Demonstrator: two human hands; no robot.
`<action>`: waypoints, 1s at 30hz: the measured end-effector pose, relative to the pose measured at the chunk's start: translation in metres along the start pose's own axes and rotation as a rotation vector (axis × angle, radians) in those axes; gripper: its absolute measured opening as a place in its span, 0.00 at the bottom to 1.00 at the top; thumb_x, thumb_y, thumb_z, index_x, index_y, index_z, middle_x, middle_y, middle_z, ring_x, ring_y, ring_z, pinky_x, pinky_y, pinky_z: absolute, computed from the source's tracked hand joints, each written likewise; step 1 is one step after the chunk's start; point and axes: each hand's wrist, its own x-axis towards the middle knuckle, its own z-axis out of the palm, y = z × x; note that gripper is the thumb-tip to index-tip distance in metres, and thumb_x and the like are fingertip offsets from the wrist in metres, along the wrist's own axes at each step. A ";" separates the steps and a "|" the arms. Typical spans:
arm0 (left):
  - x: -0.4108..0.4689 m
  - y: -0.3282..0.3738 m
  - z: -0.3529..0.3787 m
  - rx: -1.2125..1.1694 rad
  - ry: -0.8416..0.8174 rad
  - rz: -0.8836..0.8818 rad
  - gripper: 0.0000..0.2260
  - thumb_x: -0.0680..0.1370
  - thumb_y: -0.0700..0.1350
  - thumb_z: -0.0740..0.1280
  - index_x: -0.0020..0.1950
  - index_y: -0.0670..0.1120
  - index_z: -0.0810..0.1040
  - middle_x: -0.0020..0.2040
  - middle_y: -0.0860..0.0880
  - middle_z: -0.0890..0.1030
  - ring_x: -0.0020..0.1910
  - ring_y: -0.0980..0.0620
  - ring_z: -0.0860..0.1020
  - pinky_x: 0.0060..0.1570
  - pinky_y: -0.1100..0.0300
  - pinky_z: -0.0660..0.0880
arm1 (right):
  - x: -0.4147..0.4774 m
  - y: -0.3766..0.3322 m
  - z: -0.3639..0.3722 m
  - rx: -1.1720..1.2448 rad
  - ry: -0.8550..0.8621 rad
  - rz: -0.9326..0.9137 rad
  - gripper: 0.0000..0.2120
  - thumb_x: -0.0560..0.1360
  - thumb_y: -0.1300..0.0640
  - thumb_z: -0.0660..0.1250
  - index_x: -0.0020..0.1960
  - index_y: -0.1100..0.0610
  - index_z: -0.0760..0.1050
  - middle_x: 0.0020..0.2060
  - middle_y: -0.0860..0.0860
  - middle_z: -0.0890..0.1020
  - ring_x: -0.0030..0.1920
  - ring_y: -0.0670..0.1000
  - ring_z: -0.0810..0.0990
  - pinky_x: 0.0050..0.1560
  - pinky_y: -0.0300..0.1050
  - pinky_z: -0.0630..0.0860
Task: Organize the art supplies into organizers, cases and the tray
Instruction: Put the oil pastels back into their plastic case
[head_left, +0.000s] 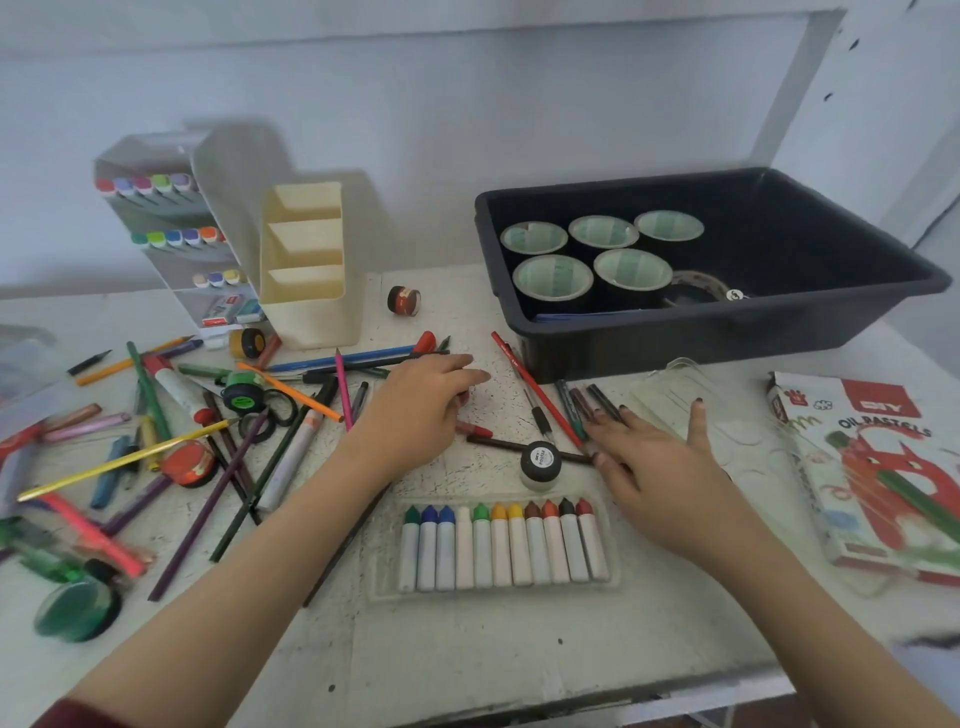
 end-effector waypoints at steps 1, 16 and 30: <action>0.003 0.003 0.000 0.009 -0.014 0.017 0.23 0.78 0.34 0.59 0.72 0.50 0.68 0.73 0.48 0.67 0.73 0.50 0.62 0.72 0.56 0.55 | 0.000 0.000 -0.001 0.014 0.001 -0.009 0.20 0.82 0.51 0.49 0.73 0.46 0.62 0.73 0.42 0.62 0.75 0.44 0.55 0.69 0.60 0.30; 0.023 -0.008 0.003 0.147 -0.058 0.071 0.17 0.78 0.39 0.58 0.66 0.49 0.74 0.63 0.48 0.76 0.63 0.50 0.69 0.67 0.55 0.60 | -0.007 0.019 -0.009 0.030 0.061 -0.023 0.10 0.77 0.49 0.63 0.57 0.43 0.75 0.72 0.43 0.65 0.73 0.45 0.57 0.70 0.56 0.30; -0.060 -0.019 -0.052 -0.298 -0.281 -0.017 0.11 0.73 0.46 0.71 0.50 0.60 0.76 0.45 0.63 0.77 0.46 0.67 0.74 0.43 0.75 0.70 | -0.019 0.002 -0.008 0.227 0.063 -0.132 0.08 0.72 0.46 0.67 0.39 0.46 0.70 0.32 0.44 0.76 0.34 0.41 0.73 0.35 0.34 0.68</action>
